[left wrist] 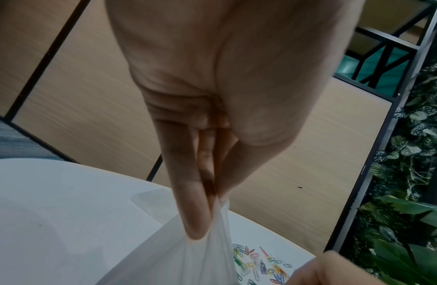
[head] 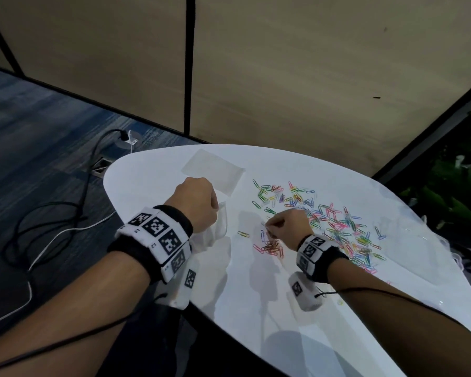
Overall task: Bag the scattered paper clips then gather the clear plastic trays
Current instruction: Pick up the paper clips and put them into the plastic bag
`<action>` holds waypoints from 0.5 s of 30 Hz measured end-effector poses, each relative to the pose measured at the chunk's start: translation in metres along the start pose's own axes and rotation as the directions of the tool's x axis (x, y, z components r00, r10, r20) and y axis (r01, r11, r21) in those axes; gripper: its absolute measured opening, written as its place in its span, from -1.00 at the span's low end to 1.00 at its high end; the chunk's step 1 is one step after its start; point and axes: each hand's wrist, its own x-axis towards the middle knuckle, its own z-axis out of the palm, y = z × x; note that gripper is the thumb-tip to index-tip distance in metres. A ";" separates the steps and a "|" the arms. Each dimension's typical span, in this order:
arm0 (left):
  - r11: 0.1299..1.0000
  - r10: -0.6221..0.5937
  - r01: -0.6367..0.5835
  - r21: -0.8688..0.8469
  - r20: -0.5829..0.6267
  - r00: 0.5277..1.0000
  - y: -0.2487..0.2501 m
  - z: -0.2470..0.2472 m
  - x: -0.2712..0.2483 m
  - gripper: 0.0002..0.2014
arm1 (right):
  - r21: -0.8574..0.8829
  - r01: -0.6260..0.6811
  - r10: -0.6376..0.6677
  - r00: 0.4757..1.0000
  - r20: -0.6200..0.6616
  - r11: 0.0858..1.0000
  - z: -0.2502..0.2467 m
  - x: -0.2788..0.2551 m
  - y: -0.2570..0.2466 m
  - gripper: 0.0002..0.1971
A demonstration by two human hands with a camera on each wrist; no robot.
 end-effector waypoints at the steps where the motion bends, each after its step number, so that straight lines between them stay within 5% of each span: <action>1: 1.000 0.002 -0.002 -0.002 0.005 1.000 0.002 0.001 0.000 -0.77 | 0.211 -0.109 0.112 0.994 -0.004 0.971 -0.007 -0.004 -0.003 -0.95; 4: 1.000 0.016 -0.015 -0.019 0.041 0.999 0.010 0.005 -0.002 -0.79 | 0.733 -0.254 0.258 0.960 0.111 0.630 -0.027 -0.024 -0.033 -0.91; 7: 0.998 0.036 -0.033 -0.050 0.057 0.998 0.018 0.009 -0.003 -0.81 | 0.866 -0.309 0.197 0.948 0.249 0.393 -0.034 -0.043 -0.072 -0.80; 10: 0.994 0.042 -0.036 -0.099 0.056 0.998 0.022 0.013 -0.004 -0.82 | 0.867 -0.318 0.156 0.948 0.278 0.385 -0.027 -0.057 -0.097 -0.82; 15: 0.991 0.045 -0.034 -0.130 0.083 0.996 0.021 0.019 0.000 -0.81 | 0.788 -0.201 0.174 0.977 0.121 0.582 -0.009 -0.063 -0.103 -0.93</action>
